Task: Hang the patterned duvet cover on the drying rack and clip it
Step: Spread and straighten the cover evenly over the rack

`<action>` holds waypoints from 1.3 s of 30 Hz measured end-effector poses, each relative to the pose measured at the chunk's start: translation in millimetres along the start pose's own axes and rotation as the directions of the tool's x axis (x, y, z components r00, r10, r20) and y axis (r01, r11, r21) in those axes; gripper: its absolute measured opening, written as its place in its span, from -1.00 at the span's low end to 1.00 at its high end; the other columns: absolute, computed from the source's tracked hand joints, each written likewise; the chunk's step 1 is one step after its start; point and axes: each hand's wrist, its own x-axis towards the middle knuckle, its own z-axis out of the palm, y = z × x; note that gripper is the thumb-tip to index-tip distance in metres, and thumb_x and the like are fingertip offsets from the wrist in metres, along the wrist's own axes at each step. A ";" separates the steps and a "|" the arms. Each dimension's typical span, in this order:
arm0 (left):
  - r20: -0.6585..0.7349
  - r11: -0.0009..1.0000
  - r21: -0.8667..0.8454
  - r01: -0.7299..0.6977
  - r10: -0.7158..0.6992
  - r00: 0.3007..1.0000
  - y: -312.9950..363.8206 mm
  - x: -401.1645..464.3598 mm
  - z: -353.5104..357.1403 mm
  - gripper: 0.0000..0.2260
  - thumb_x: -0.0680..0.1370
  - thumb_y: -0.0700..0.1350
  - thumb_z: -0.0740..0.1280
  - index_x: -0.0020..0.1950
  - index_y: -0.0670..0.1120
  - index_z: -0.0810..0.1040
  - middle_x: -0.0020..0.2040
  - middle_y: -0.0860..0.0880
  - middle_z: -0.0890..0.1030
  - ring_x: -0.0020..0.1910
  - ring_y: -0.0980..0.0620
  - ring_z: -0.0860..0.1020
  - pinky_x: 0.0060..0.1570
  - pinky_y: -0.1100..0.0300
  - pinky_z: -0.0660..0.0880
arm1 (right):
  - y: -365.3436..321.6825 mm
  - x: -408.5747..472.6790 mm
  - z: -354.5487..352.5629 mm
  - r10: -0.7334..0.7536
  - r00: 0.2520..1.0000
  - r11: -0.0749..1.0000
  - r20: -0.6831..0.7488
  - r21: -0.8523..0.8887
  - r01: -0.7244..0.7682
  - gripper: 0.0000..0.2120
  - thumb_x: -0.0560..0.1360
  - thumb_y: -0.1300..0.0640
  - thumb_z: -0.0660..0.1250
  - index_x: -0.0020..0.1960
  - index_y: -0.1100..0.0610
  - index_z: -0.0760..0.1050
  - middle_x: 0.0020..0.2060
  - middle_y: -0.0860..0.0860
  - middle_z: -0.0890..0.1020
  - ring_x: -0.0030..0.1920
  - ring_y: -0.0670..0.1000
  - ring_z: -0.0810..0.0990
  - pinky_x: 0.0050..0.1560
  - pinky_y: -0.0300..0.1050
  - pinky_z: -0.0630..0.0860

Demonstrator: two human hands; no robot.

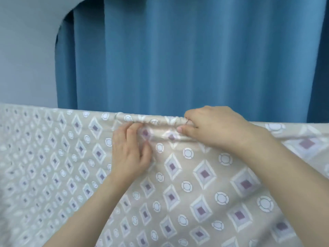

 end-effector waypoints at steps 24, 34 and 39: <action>0.050 0.915 0.351 -0.197 0.192 0.980 -140.1 58.7 -35.7 -0.82 0.44 -0.40 0.30 -0.23 -0.17 0.38 -0.36 -0.10 0.38 -0.37 -0.14 0.36 -0.24 0.05 0.22 | -123.8 128.8 54.6 -0.090 0.982 0.995 -0.168 -0.065 0.080 -0.78 0.62 -0.06 0.03 -0.06 0.08 0.25 -0.19 -0.01 0.48 -0.22 0.11 0.41 -0.29 -0.06 0.22; 0.184 0.990 -0.133 -0.043 0.068 0.981 -156.0 10.6 -46.2 -0.88 0.61 -0.21 0.17 -0.08 -0.19 0.43 -0.32 -0.03 0.51 -0.35 -0.07 0.44 -0.30 -0.02 0.36 | -182.5 170.4 60.8 -0.093 0.967 0.995 -0.237 0.014 0.099 -0.76 0.65 -0.01 -0.04 -0.09 0.09 0.27 -0.06 0.03 0.58 -0.19 0.12 0.42 -0.30 -0.06 0.17; 0.134 0.988 0.154 -0.009 -0.012 0.991 -228.1 21.3 -65.3 -0.75 0.49 -0.06 0.34 0.12 -0.07 0.42 -0.03 -0.02 0.54 -0.08 -0.10 0.50 -0.05 -0.05 0.42 | -211.2 197.5 72.5 -0.116 0.952 0.993 -0.284 -0.058 0.104 -0.84 0.61 0.07 0.06 -0.10 0.10 0.26 -0.18 0.02 0.53 -0.23 0.12 0.43 -0.42 -0.10 0.11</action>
